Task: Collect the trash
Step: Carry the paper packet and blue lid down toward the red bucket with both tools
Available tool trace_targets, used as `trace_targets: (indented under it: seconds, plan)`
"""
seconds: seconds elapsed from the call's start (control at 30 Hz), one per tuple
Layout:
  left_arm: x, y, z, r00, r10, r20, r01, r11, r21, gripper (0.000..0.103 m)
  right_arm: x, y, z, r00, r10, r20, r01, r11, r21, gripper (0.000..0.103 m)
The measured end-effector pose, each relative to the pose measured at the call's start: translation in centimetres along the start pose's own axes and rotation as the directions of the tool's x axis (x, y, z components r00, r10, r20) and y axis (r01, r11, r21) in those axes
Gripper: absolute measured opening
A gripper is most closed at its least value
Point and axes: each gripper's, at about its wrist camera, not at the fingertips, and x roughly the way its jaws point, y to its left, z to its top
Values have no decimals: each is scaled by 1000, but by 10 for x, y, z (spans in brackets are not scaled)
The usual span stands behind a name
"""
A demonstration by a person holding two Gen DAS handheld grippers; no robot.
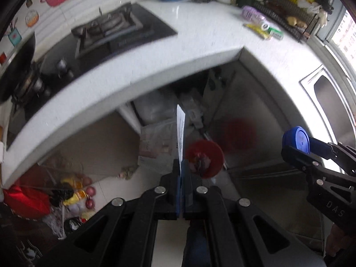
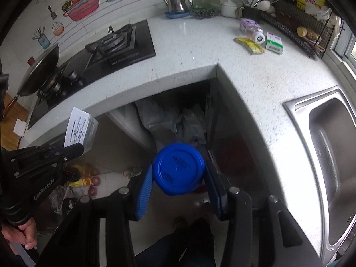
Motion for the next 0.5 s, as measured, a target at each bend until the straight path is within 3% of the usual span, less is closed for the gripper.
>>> trace_targets:
  seconds: [0.37,0.5]
  plan:
    - [152,3,-39,992,-60,-110,59,998,-16,0,137,-20,-39,993,-7,-121,9,1000,11,43]
    - [211,-5,-45,984,-115,-137,113,993,-20,0,190,-34,-52,990,-21,-139,23,1000,13,43]
